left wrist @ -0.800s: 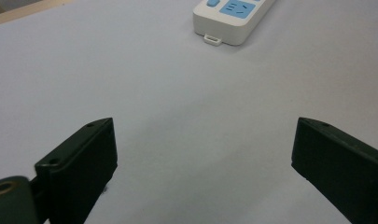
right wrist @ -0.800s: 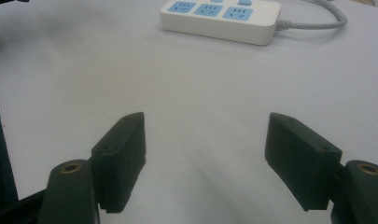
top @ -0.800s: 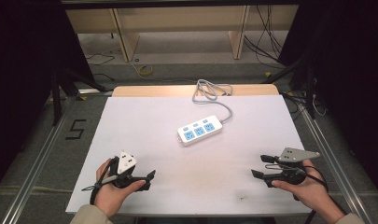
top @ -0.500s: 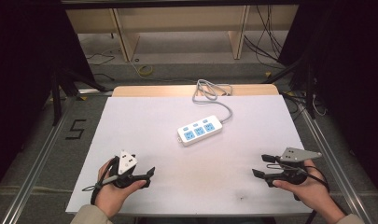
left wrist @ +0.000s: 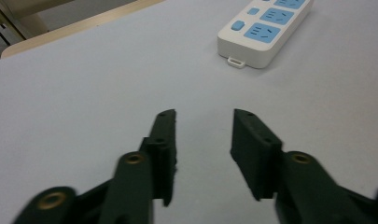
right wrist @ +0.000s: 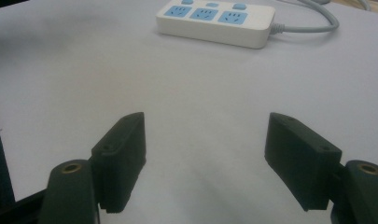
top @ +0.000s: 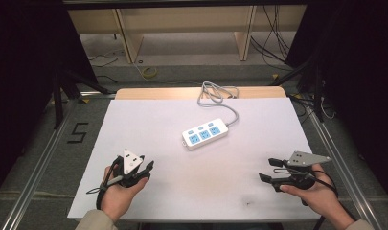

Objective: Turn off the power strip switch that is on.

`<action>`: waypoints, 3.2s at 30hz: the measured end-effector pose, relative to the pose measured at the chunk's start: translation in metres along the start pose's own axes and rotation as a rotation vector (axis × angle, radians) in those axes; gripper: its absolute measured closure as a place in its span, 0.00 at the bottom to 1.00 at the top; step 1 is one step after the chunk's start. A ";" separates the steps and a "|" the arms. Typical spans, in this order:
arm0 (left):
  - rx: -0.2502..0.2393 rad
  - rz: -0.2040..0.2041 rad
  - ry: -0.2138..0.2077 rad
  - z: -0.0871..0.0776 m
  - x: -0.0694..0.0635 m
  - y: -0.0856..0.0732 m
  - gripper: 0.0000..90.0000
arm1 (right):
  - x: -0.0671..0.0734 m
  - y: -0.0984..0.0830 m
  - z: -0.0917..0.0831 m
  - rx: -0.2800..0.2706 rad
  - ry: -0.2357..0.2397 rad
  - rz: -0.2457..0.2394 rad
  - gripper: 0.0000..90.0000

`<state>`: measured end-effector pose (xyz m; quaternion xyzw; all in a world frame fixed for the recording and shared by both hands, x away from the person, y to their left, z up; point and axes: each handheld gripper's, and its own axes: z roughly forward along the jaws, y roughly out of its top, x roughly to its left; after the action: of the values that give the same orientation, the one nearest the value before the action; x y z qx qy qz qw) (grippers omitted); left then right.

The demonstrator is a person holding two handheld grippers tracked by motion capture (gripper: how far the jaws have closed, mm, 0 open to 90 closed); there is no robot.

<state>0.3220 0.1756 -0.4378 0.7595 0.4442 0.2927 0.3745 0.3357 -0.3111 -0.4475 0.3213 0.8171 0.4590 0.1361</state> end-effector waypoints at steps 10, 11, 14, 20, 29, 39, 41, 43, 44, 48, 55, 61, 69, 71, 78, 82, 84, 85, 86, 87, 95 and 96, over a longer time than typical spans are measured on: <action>0.020 -0.003 -0.044 0.013 -0.001 0.012 1.00 | 0.002 0.002 0.000 -0.002 -0.008 -0.015 0.33; 0.019 -0.004 -0.048 0.015 -0.002 0.013 1.00 | 0.002 0.002 0.000 0.005 -0.009 -0.018 0.33; 0.023 0.003 -0.066 0.021 -0.003 0.019 1.00 | 0.003 0.001 0.000 0.007 -0.010 -0.018 0.33; 0.036 0.008 -0.094 0.030 -0.003 0.034 1.00 | 0.004 0.001 0.001 0.010 -0.011 -0.017 0.33; 0.041 -0.015 -0.126 0.044 -0.004 0.048 1.00 | 0.004 0.001 0.002 0.014 -0.010 -0.009 0.33; 0.052 0.009 -0.151 0.061 -0.021 0.066 1.00 | 0.004 0.001 0.002 0.016 -0.011 -0.013 0.34; 0.056 0.007 -0.158 0.064 -0.023 0.069 1.00 | 0.004 0.001 0.002 0.015 -0.011 -0.009 0.34; 0.058 0.008 -0.161 0.069 -0.025 0.073 1.00 | 0.004 0.001 0.002 0.014 -0.011 -0.005 0.34; 0.060 0.008 -0.168 0.071 -0.026 0.074 1.00 | 0.004 0.001 0.002 0.014 -0.010 -0.005 0.34; 0.064 0.014 -0.177 0.079 -0.030 0.081 1.00 | 0.004 0.001 0.003 0.018 -0.004 -0.001 0.34; 0.067 0.033 -0.186 0.094 -0.036 0.089 1.00 | 0.004 0.001 0.002 0.019 -0.006 -0.004 0.34; 0.060 0.053 -0.189 0.111 -0.041 0.096 1.00 | 0.004 0.001 0.002 0.017 -0.007 -0.006 0.34; 0.075 0.068 -0.191 0.131 -0.051 0.105 1.00 | 0.007 0.001 0.003 0.021 -0.004 -0.009 0.34; 0.078 0.083 -0.192 0.135 -0.053 0.108 1.00 | 0.008 0.001 0.003 0.019 0.000 -0.009 0.34; 0.083 0.061 -0.205 0.148 -0.055 0.114 1.00 | 0.007 0.000 0.003 0.013 -0.008 -0.008 0.33; 0.089 0.071 -0.192 0.155 -0.056 0.118 1.00 | 0.006 0.000 0.002 0.015 -0.010 -0.008 0.33; 0.096 0.075 -0.195 0.158 -0.057 0.120 1.00 | 0.007 0.000 0.002 0.015 -0.010 -0.008 0.33; 0.096 0.079 -0.193 0.160 -0.058 0.121 1.00 | 0.007 0.000 0.002 0.014 -0.009 -0.011 0.33; 0.100 0.082 -0.192 0.162 -0.058 0.122 1.00 | 0.007 0.000 0.002 0.015 -0.009 -0.009 0.33; 0.105 0.093 -0.192 0.164 -0.058 0.123 1.00 | 0.007 0.000 0.002 0.015 -0.009 -0.009 0.33; 0.108 0.112 -0.177 0.181 -0.063 0.130 1.00 | 0.007 0.000 0.002 0.025 -0.005 -0.010 0.33; 0.108 0.110 -0.179 0.183 -0.064 0.130 1.00 | 0.007 0.000 0.002 0.024 -0.006 -0.007 0.33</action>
<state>0.4955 0.0202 -0.4374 0.8249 0.3818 0.2194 0.3544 0.3312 -0.3051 -0.4486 0.3212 0.8234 0.4476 0.1363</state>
